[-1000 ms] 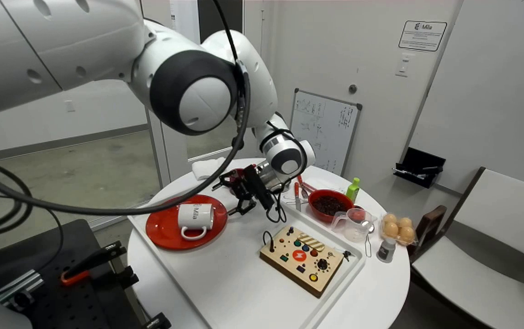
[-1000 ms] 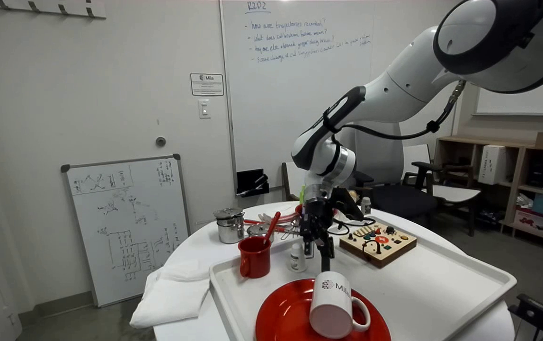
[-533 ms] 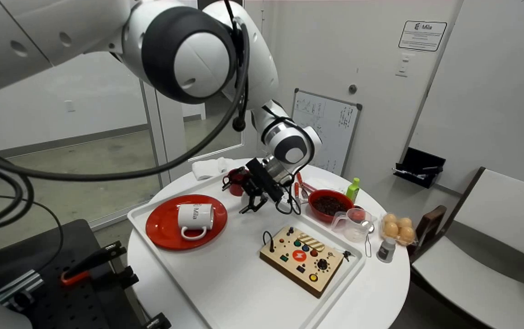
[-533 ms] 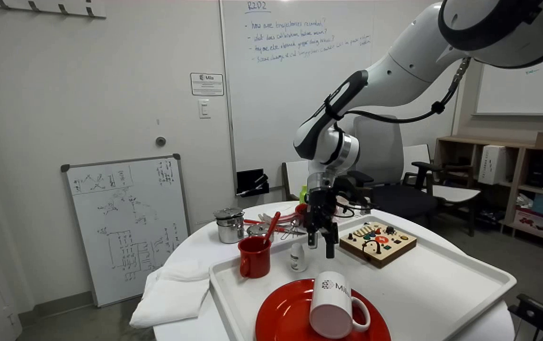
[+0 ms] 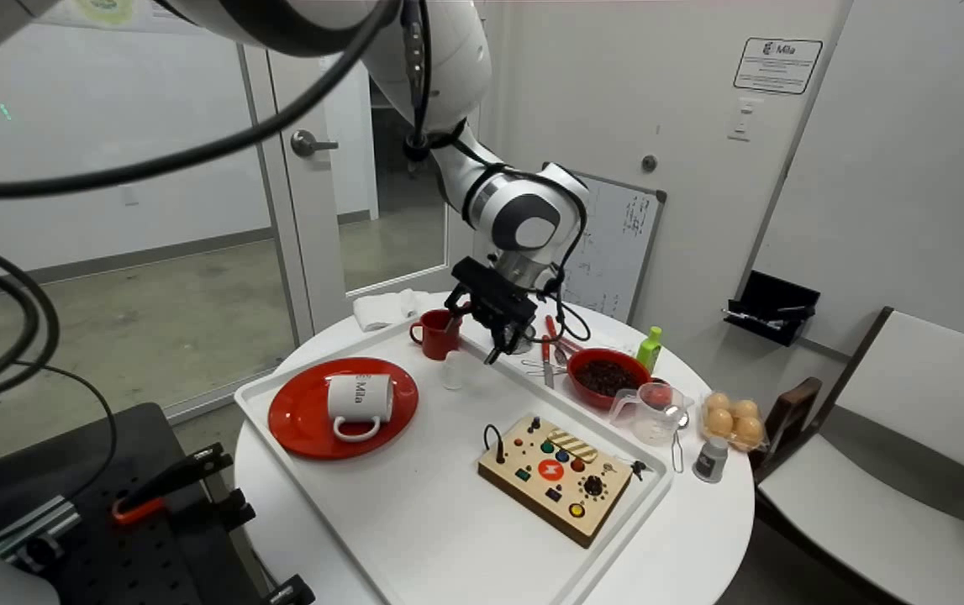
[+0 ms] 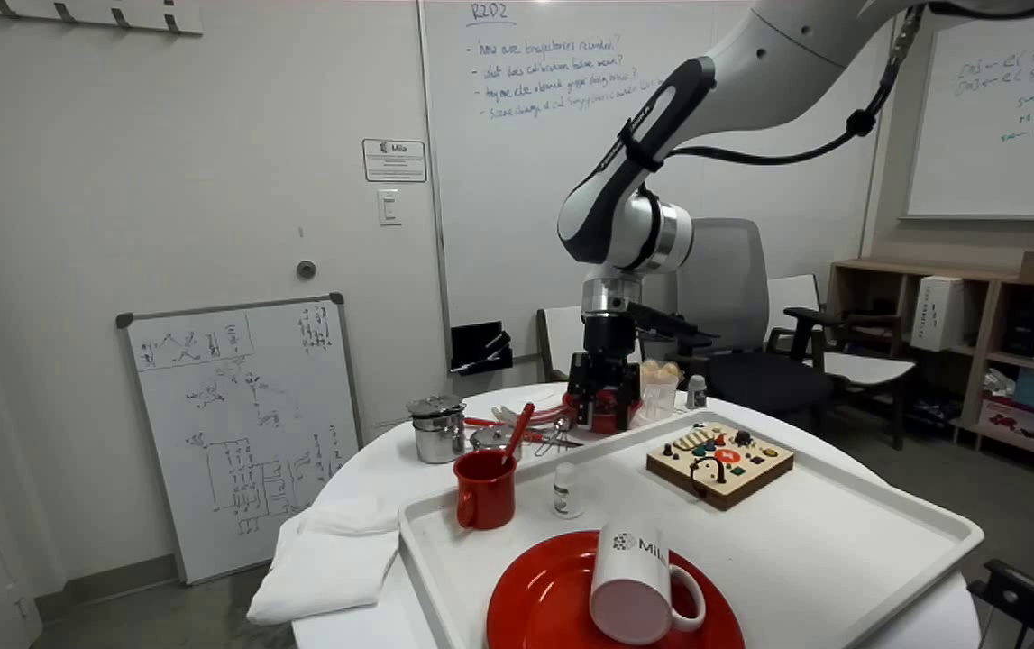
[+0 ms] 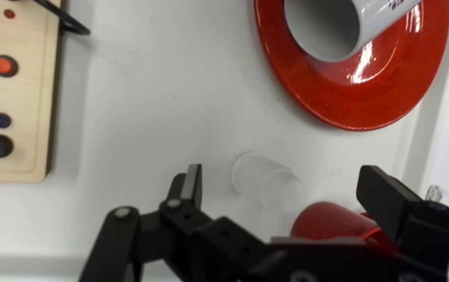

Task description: Put the mug on the plate

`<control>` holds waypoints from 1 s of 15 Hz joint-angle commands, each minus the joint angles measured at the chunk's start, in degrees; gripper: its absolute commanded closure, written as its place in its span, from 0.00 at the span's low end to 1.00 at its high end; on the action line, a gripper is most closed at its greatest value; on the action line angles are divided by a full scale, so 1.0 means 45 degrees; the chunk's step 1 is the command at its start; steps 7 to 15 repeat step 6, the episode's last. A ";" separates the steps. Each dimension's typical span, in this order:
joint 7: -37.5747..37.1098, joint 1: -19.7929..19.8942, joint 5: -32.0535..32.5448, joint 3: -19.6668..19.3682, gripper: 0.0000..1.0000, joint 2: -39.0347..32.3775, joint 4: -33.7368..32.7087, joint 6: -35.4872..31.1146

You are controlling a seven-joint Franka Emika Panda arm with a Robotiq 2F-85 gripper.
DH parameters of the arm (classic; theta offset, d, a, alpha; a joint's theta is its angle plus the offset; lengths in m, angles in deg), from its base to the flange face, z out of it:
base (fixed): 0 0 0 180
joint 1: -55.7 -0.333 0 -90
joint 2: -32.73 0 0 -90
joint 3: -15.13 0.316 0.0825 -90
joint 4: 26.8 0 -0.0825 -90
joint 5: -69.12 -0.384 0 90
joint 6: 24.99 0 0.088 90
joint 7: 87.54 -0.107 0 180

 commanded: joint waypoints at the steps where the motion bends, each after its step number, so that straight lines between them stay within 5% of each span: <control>1: -0.1462 -0.0550 0.0826 -0.0364 0.00 0.1612 0.2022 -0.2508; 4: -0.2972 -0.0911 0.1167 -0.0701 0.00 0.2240 0.2983 -0.4498; 5: -0.2131 -0.0357 0.0992 -0.0111 0.00 0.1379 0.1732 -0.3353; 15: -0.2257 -0.0384 0.1020 -0.0117 0.00 0.1483 0.1880 -0.3516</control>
